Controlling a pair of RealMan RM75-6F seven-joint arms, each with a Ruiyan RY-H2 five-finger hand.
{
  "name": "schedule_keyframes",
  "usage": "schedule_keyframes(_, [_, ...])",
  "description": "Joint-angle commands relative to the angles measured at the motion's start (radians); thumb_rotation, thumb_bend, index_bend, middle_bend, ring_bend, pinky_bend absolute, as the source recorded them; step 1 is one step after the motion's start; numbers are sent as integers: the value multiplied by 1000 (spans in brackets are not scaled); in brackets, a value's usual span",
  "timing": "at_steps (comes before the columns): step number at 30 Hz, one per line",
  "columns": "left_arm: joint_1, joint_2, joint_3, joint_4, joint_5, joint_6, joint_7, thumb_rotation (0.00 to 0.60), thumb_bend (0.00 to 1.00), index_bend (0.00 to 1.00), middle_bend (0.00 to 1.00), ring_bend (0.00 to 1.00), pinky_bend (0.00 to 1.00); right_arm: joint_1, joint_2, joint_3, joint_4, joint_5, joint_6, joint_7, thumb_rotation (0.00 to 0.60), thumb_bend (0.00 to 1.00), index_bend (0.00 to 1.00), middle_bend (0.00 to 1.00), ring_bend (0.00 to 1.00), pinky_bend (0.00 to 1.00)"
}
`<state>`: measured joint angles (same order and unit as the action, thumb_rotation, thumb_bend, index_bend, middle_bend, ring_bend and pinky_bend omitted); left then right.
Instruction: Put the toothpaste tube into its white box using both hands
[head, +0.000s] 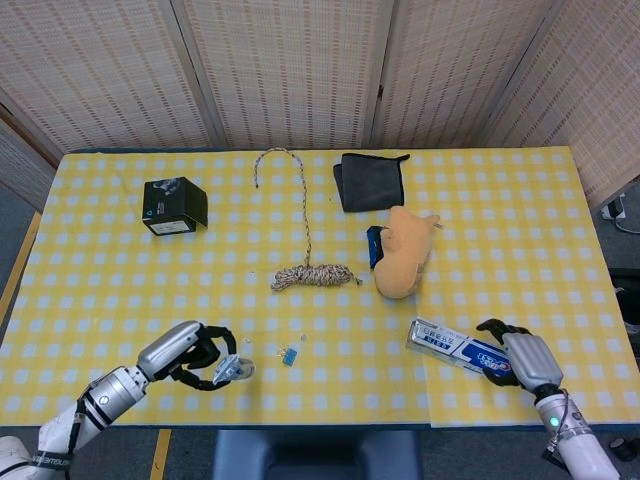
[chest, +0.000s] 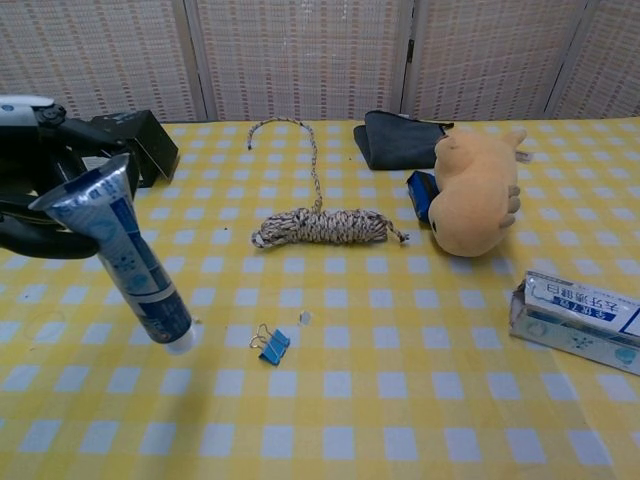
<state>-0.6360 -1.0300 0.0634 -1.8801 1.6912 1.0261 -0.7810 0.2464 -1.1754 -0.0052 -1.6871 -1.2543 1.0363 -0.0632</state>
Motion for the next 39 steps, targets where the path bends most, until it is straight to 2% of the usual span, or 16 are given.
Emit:
schedule_keyframes(1, [6,5,5,-5,4,10,5,600,313,804,1000,1000,1000,-1,-12,-6,13,5,-11,10,600,325,257,210,241,220])
schedule_keyframes(10, [13,19,18,-11,12,21,17,600,314,804,1000,1000,1000,-12,-67,-7,55,9,4,25,600,324,264,247,276,265])
schedule_keyframes(19, [7,23,28,-1,31,22,21,600,315,803,1000,1000,1000,-19,-108,-6,94,-33,37,43,600,325,365,332,356,384])
schedule_keyframes(29, [12,25,29,-8,19,28,40,600,318,803,1000,1000,1000,-15,-133,-4,125,-41,43,24,600,325,391,355,377,401])
schedule_keyframes(39, [26,42,16,-43,-9,49,66,600,320,803,1000,1000,1000,-37,-155,19,167,-181,180,203,600,324,425,384,411,406])
